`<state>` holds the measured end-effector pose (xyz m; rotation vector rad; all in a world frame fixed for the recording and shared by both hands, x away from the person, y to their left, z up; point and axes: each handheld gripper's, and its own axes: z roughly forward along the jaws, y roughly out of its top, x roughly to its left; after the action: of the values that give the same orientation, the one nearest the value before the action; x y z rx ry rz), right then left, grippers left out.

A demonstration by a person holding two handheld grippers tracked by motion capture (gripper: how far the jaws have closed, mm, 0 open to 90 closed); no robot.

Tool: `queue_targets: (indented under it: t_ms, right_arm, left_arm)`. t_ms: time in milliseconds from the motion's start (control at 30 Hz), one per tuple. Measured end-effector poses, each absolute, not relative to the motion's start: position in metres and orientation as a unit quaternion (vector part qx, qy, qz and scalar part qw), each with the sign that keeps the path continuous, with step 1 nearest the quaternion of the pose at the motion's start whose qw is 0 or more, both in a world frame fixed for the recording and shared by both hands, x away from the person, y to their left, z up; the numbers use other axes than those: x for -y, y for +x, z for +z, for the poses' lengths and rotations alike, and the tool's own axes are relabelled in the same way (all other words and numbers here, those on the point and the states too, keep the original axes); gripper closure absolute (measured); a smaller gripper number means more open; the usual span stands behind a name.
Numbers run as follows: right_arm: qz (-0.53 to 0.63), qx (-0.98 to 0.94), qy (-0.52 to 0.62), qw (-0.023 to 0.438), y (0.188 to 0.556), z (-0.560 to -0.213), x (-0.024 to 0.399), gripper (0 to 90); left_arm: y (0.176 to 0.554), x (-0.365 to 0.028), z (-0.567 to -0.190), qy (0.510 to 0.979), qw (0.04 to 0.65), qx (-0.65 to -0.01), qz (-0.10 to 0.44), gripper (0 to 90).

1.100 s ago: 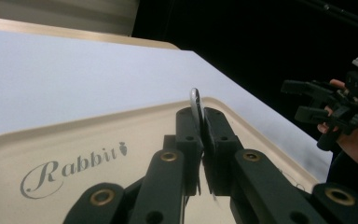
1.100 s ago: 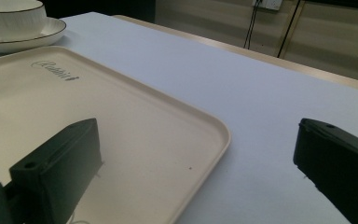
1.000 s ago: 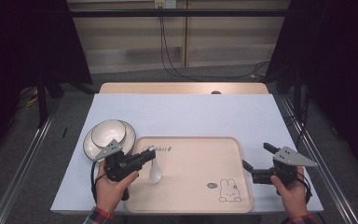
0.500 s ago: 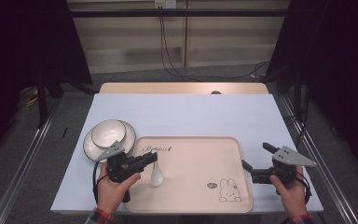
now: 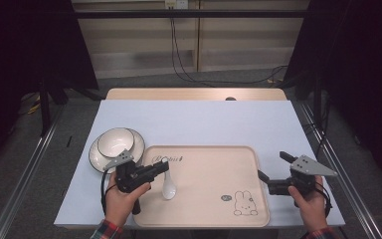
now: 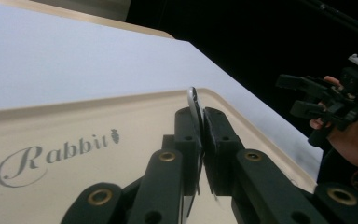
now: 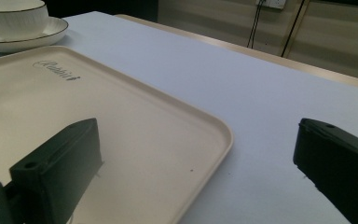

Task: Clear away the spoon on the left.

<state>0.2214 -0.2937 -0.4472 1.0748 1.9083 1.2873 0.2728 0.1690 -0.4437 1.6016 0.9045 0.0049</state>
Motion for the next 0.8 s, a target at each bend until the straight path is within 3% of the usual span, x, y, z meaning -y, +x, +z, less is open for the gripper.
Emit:
queue_targets:
  t_ms: [800]
  right_arm:
    - [0.485, -0.721, 0.395, 0.298, 0.222, -0.446, 0.292, 1.0]
  left_arm:
    - [0.289, -0.168, -0.458, 0.700, 0.586, -0.407, 0.019, 79.0]
